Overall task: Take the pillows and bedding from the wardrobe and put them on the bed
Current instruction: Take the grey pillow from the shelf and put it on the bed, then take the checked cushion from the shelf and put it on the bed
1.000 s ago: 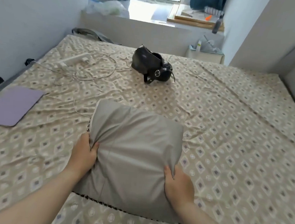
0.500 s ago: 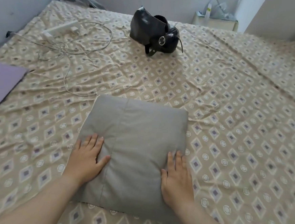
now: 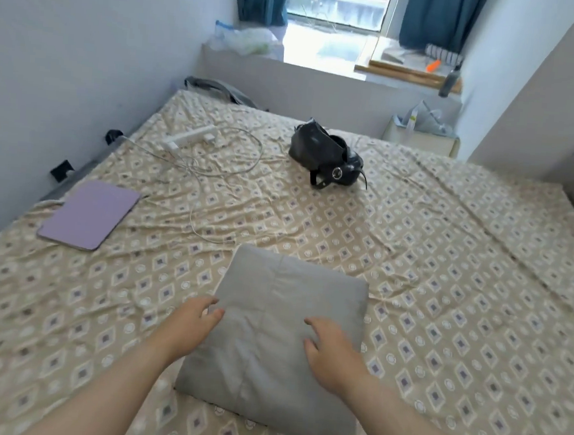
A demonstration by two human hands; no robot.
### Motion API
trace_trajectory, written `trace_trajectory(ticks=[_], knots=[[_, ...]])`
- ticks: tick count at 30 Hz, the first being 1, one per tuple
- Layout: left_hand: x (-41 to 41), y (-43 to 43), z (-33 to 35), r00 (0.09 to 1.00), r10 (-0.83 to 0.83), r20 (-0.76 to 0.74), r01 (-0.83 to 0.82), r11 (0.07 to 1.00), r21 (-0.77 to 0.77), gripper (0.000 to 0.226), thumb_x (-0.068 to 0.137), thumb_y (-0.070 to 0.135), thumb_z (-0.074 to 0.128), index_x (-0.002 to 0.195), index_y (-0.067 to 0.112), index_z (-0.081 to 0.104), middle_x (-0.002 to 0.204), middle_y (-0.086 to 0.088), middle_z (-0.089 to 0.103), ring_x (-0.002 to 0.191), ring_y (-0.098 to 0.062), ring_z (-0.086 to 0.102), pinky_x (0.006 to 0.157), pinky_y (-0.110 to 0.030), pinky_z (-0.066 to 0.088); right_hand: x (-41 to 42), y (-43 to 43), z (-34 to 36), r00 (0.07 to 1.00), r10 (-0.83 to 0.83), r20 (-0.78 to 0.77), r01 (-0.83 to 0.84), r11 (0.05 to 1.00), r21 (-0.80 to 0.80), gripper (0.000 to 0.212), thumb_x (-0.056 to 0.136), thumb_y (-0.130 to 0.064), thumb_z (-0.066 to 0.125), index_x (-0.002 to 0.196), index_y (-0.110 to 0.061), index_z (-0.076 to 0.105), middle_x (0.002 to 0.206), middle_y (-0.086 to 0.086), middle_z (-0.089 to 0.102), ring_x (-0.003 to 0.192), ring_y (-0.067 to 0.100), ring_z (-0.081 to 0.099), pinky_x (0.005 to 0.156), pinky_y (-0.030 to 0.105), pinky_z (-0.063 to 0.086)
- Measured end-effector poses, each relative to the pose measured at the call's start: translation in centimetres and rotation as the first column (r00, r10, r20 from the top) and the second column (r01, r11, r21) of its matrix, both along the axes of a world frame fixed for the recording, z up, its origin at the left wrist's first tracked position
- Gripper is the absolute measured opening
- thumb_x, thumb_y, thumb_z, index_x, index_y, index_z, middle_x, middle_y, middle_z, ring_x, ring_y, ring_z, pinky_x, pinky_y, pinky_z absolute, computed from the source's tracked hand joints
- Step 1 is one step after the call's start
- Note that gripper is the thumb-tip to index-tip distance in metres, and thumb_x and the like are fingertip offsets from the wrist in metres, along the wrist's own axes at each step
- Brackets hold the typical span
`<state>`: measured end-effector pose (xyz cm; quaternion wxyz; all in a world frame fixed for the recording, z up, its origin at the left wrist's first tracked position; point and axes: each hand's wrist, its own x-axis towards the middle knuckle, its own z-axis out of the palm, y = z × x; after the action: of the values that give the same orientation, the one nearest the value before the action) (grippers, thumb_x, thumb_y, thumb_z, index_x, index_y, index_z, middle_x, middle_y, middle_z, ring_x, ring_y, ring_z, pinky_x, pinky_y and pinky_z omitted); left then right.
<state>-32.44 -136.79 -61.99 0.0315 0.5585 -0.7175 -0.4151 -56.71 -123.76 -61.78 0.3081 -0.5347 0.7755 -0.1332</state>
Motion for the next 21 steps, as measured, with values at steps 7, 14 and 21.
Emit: trace_trajectory(ticks=[7, 14, 21], knots=[[10.8, 2.0, 25.9, 0.935, 0.255, -0.245, -0.327, 0.889, -0.321, 0.018, 0.096, 0.046, 0.043, 0.103, 0.042, 0.059, 0.104, 0.025, 0.056, 0.097, -0.004, 0.051, 0.074, -0.018, 0.036, 11.5, -6.4, 23.0, 0.963, 0.244, 0.113, -0.175, 0.889, -0.424, 0.046, 0.097, -0.034, 0.047, 0.141, -0.021, 0.045, 0.144, -0.003, 0.047, 0.131, 0.012, 0.041, 0.103, 0.024, 0.029], [22.6, 19.2, 43.4, 0.756, 0.472, -0.454, -0.650, 0.452, -0.611, 0.036, 0.097, 0.026, 0.050, 0.130, 0.015, 0.054, 0.127, 0.007, 0.050, 0.116, -0.005, 0.045, 0.082, 0.002, 0.027, 24.7, -1.1, 39.5, 0.736, 0.638, 0.225, -0.307, 0.611, -0.730, 0.052, 0.086, -0.049, 0.051, 0.134, -0.027, 0.050, 0.131, -0.009, 0.052, 0.121, 0.010, 0.046, 0.098, 0.032, 0.037], [28.8, 43.7, 50.4, 0.528, 0.658, -0.537, -0.746, 0.058, -0.663, 0.061, 0.086, 0.051, 0.046, 0.141, 0.025, 0.040, 0.145, 0.008, 0.039, 0.130, -0.012, 0.039, 0.102, -0.022, 0.030, 36.1, 13.4, 47.9, 0.321, 0.938, 0.129, -0.441, 0.268, -0.856, 0.050, 0.091, -0.049, 0.049, 0.137, -0.028, 0.047, 0.130, -0.019, 0.045, 0.120, 0.005, 0.043, 0.105, 0.035, 0.036]])
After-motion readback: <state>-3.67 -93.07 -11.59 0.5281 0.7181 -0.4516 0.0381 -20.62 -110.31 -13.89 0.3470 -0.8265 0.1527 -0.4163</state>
